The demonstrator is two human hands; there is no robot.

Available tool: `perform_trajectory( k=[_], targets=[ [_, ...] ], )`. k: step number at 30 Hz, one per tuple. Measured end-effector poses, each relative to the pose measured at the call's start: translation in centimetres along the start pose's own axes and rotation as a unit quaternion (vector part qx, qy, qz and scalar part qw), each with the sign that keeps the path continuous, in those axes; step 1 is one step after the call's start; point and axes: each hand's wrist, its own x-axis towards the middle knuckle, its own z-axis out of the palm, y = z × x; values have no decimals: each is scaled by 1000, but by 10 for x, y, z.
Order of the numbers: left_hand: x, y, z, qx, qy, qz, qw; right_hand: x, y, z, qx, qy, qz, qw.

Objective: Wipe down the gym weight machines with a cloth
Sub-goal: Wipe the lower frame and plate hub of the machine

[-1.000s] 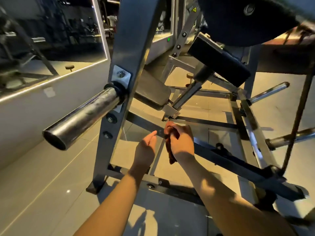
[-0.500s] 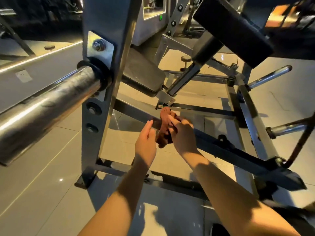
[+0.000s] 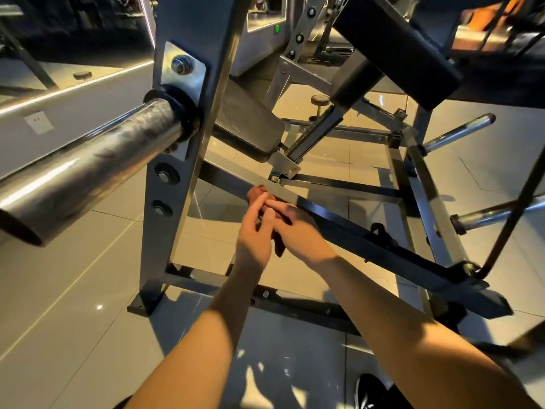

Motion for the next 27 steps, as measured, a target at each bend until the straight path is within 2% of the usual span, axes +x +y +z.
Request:
perform_trajectory(
  k=[2, 4, 6, 8, 9, 15, 21, 23, 25, 27],
  targets=[
    [4, -4, -12, 30, 37, 24, 999, 2, -1, -3, 24, -56, 10, 998],
    [9, -8, -19, 43, 71, 31, 996, 2, 4, -8, 4, -60, 4, 998],
    [15, -9, -21, 39, 133, 45, 989, 1, 14, -14, -85, 25, -17, 996],
    [20, -4, -19, -22, 184, 36, 982, 2, 30, -19, -175, 114, -32, 977],
    [23, -3, -17, -45, 197, 30, 979, 4, 36, -21, -196, 132, -28, 971],
    [39, -18, 14, -12, 217, 14, 976, 8, 46, -18, -203, 142, -24, 969],
    [25, -31, 53, 10, 85, 25, 996, 7, 41, -17, -163, 171, 2, 972],
    [23, -28, 48, 57, 65, 46, 995, 4, 40, -19, -160, 164, 7, 973],
    [29, -25, 33, 62, 96, 42, 992, 2, 41, -18, -163, 149, 4, 975],
    [37, -20, 16, 46, 174, 26, 983, 1, 42, -18, -165, 150, 6, 975]
  ],
)
